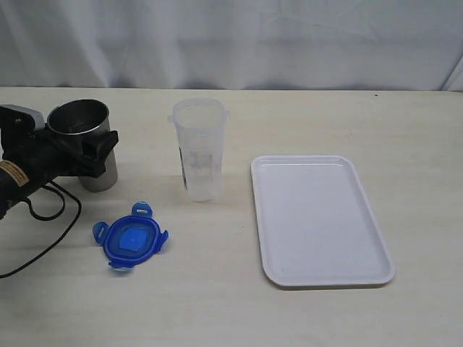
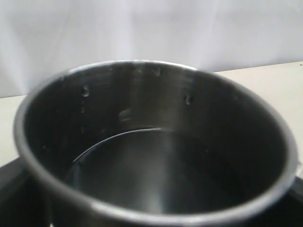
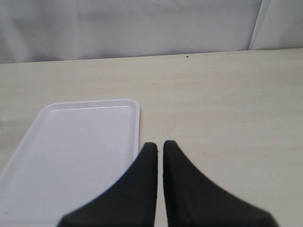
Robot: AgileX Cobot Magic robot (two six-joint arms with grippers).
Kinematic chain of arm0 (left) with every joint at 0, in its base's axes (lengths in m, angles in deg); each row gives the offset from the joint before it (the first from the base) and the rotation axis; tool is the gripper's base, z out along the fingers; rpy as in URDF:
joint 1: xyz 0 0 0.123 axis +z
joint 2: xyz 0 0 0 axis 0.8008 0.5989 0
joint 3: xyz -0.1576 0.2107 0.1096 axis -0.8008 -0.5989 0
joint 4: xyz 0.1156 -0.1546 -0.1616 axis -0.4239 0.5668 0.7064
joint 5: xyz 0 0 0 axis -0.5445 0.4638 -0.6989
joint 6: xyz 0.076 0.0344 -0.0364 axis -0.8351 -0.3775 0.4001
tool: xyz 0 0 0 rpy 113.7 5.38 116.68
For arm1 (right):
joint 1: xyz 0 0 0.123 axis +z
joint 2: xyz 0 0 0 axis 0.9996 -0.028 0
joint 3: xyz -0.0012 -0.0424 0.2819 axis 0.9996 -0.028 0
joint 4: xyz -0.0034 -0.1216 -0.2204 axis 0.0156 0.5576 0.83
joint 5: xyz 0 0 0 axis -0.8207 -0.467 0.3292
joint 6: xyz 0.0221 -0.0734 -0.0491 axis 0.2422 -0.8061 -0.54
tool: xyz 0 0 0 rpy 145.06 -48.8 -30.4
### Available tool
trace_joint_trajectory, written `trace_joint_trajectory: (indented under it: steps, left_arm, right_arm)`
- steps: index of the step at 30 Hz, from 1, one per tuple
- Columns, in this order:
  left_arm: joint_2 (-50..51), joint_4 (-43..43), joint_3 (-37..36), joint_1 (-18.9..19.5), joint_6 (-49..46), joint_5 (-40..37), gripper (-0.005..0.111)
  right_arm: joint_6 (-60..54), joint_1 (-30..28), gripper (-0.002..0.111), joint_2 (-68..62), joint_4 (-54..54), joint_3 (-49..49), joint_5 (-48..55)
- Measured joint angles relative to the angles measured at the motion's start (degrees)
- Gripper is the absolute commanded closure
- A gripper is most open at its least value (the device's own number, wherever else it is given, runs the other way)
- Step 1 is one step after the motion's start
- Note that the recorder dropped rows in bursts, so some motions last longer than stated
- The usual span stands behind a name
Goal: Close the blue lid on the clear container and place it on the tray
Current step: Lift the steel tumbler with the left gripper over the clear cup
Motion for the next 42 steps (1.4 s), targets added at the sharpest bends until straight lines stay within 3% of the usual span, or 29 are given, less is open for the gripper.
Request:
trace_joint_trajectory:
  steps: [27,42]
  left_arm:
    - [-8.94,-5.38,0.72,0.0,6.79,-4.73,0.107]
    - [-11.8,-6.03,12.38,-7.53,7.33,-17.81,0.107]
  right_arm:
    - [0.0,0.0,0.104,0.0,0.0,0.0,0.0]
    - [0.0,0.0,0.104,0.0,0.0,0.0,0.0]
